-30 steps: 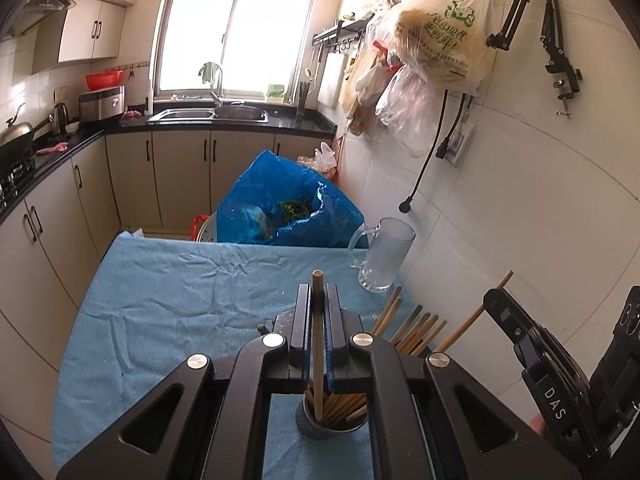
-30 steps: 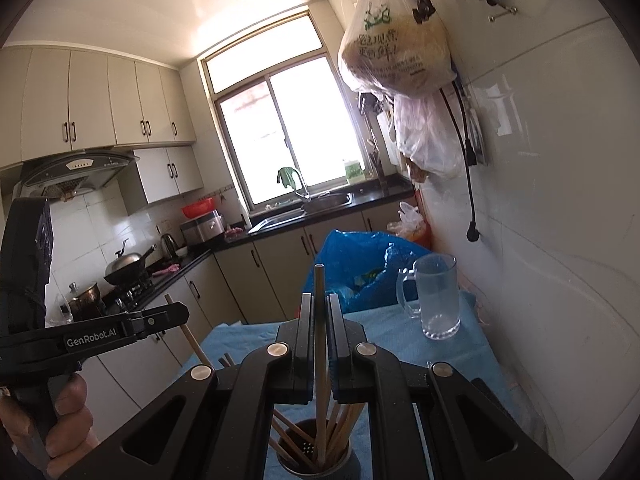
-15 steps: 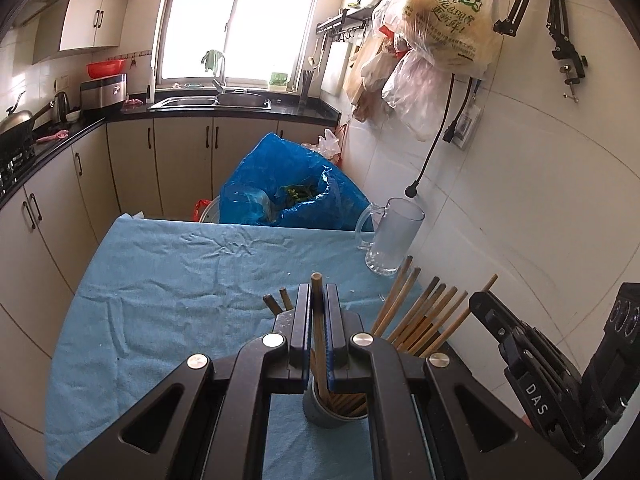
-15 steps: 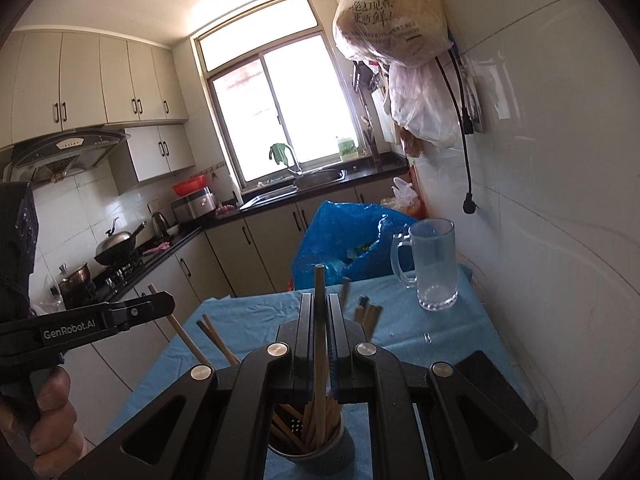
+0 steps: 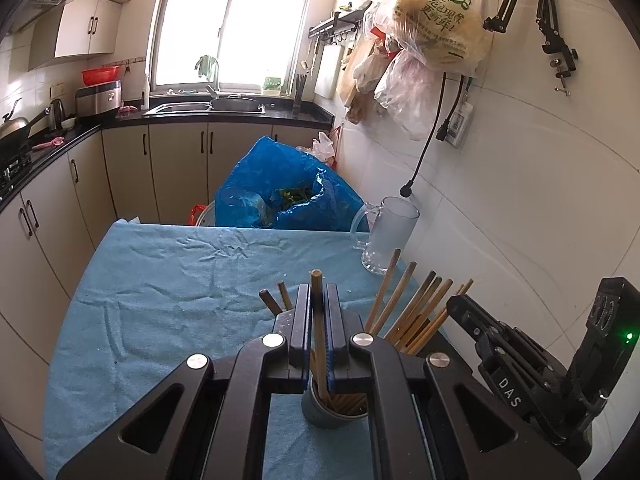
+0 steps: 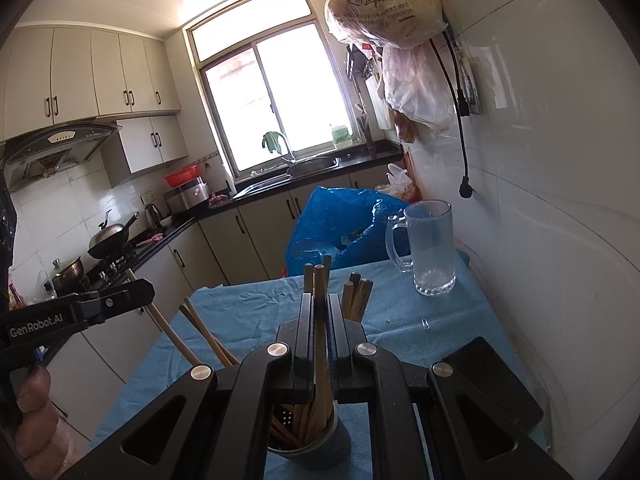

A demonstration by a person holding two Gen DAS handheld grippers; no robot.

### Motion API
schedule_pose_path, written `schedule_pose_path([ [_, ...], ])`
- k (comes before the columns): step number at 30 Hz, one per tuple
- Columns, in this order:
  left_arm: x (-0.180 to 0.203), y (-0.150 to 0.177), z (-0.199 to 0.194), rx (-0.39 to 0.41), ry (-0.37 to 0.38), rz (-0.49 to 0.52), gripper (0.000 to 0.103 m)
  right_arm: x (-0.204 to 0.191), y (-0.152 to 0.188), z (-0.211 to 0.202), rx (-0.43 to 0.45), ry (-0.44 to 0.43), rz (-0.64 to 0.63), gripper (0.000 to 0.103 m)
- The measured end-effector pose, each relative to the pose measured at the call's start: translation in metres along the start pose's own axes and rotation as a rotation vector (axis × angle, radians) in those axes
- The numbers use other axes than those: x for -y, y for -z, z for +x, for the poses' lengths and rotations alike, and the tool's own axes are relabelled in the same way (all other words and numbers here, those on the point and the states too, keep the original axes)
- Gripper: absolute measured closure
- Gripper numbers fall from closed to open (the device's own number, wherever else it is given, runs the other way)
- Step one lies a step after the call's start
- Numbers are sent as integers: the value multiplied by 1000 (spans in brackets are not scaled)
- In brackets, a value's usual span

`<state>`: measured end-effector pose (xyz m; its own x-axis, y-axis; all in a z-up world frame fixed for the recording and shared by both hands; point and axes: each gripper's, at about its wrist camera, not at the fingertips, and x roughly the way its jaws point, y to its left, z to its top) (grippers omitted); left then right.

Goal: Organize utensils
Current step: 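Lower the left tool's chopstick into the black cup while the right tool lowers its own, then open both tools to release the chopsticks into the black cup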

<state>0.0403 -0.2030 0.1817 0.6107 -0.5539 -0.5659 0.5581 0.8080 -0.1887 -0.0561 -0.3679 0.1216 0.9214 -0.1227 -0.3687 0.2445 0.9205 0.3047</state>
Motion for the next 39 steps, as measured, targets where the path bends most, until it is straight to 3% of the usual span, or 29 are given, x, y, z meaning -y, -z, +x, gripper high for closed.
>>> schedule_pose_path([
  [39,2,13,31,-63,-6,2,98,3,7,7,-20,6,-3,97],
])
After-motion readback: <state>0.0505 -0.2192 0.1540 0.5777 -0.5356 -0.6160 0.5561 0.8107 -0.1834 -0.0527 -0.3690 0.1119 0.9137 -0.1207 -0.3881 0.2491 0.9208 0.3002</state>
